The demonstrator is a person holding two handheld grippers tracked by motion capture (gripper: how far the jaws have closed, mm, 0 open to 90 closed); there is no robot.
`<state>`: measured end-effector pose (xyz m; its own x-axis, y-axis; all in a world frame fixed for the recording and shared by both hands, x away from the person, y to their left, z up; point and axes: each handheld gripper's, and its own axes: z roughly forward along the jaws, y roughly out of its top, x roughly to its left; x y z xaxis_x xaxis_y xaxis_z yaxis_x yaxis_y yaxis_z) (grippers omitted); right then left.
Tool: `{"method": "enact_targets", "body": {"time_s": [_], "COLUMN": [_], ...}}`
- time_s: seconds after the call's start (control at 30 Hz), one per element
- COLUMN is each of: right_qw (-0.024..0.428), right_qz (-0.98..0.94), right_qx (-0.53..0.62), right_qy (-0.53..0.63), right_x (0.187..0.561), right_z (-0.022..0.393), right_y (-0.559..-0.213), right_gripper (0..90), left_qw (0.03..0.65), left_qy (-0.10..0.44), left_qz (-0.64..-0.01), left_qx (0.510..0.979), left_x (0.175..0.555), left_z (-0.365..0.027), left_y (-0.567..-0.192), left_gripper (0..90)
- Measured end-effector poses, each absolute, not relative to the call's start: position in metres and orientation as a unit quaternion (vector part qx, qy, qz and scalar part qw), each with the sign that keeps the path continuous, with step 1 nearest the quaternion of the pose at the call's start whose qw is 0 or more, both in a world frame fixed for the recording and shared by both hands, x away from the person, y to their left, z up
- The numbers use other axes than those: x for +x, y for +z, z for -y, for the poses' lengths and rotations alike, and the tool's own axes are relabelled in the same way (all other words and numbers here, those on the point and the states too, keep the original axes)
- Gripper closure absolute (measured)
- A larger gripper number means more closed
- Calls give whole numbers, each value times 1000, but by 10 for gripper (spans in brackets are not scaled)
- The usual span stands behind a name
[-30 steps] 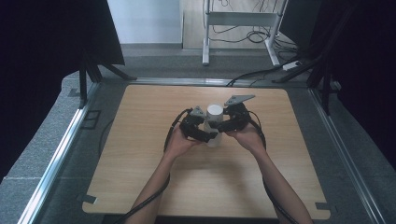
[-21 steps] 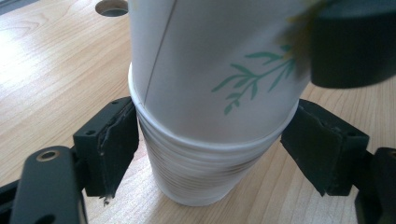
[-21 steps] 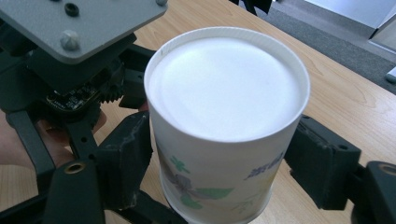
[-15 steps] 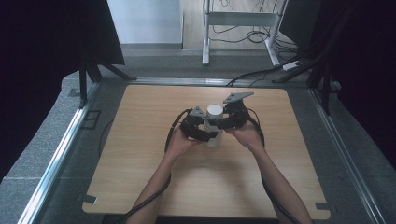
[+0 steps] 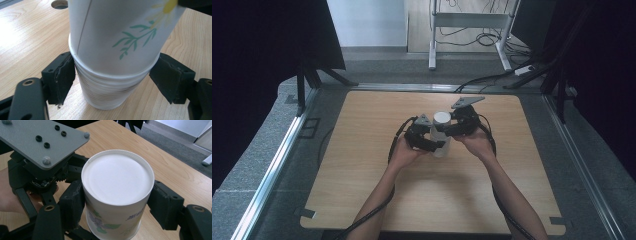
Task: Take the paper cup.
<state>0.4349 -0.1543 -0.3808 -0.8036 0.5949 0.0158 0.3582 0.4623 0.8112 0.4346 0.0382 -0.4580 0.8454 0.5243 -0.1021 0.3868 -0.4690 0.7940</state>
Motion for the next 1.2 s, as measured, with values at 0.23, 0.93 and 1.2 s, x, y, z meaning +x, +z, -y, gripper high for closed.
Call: {"method": "enact_targets", "body": {"time_s": [0.23, 0.93, 1.2], "right_qw": [140, 145, 145], "right_qz": [-843, -839, -836], "right_qx": [282, 285, 281], "right_qy": [436, 441, 448], "right_x": [433, 433, 431], "right_z": [155, 156, 157], "right_y": [-374, -361, -350], "right_gripper": [356, 372, 374], "left_qw": [437, 438, 437], "left_qy": [80, 81, 81], "left_qz": [-265, -265, -263], "left_qx": [856, 855, 856], "left_x": [435, 435, 435], "left_z": [-39, -40, -39], "left_y": [-458, -459, -459], "left_gripper": [215, 222, 220]}}
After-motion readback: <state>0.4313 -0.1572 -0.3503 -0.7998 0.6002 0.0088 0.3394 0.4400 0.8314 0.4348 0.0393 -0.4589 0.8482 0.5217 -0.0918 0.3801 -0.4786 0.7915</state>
